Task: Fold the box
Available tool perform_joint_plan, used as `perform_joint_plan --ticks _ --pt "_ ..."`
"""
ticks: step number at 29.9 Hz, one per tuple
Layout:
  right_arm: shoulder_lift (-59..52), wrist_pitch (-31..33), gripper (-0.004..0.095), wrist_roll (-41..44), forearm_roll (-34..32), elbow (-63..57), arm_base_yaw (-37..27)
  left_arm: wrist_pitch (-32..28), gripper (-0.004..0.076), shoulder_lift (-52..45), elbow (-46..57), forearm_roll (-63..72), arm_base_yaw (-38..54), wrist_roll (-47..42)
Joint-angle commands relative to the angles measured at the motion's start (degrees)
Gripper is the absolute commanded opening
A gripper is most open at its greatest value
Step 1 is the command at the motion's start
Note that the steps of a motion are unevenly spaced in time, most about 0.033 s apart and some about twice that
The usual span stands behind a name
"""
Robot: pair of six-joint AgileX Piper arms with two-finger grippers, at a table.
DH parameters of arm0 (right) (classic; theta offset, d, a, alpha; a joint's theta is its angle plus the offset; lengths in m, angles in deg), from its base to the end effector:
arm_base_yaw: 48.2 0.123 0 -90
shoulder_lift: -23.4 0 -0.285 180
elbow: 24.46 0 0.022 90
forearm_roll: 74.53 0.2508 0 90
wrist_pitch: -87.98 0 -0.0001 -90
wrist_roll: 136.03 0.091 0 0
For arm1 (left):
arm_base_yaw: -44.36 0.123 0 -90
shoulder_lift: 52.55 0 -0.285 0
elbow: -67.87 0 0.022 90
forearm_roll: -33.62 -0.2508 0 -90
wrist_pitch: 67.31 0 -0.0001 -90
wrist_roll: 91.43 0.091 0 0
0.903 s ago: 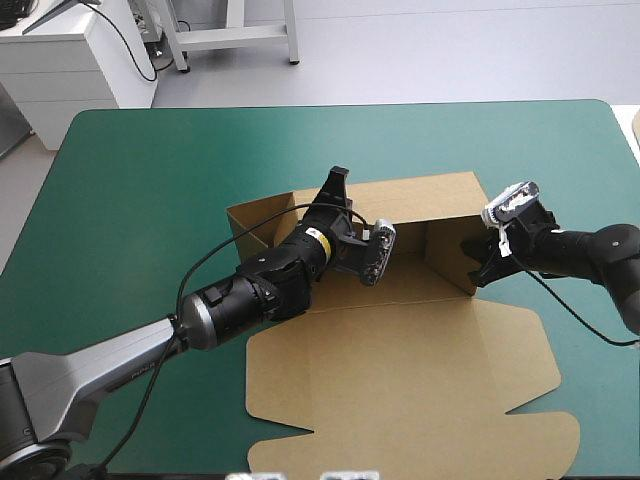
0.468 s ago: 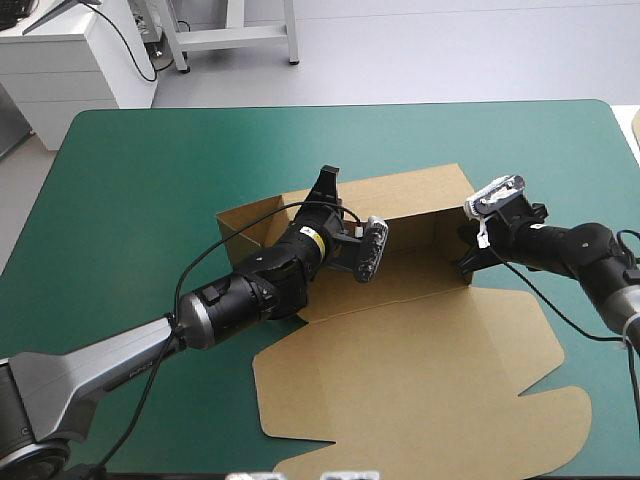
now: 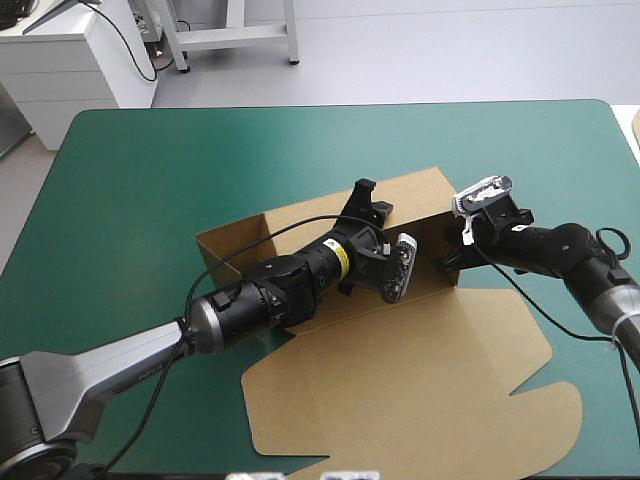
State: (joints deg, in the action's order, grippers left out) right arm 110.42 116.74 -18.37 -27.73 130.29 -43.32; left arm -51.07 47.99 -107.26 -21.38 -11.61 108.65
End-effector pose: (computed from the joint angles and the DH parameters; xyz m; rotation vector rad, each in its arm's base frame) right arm 0.2842 0.0564 0.2749 -0.6510 2.1822 0.2835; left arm 0.2300 -0.3033 0.3204 1.7615 0.9871 0.4321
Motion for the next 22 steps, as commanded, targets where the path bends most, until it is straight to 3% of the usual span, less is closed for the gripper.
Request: perform_joint_plan --ticks 1,9,13,16,22 --pt "-1.42 3.28 0.0003 2.12 -1.91 1.46 0.71 -5.77 0.0365 -3.59 -1.51 -0.53 -0.83 -4.17" --pt "-1.42 1.07 0.0003 6.73 -4.25 1.46 0.71 -1.33 0.0339 -9.28 -1.51 -0.43 -5.76 -13.87" --pt "-1.42 0.47 0.0002 7.42 -4.25 1.46 0.71 2.63 0.0193 -13.44 -1.51 -0.43 -6.95 -17.12" --pt "-1.42 0.47 0.0002 9.92 -4.25 1.46 0.71 6.95 -0.0005 -16.64 -1.51 -0.91 -6.17 -17.41" --pt "-2.07 0.81 0.0002 20.46 -9.23 1.46 0.71 13.85 -0.0006 -19.44 -1.51 -0.91 2.82 -18.03"
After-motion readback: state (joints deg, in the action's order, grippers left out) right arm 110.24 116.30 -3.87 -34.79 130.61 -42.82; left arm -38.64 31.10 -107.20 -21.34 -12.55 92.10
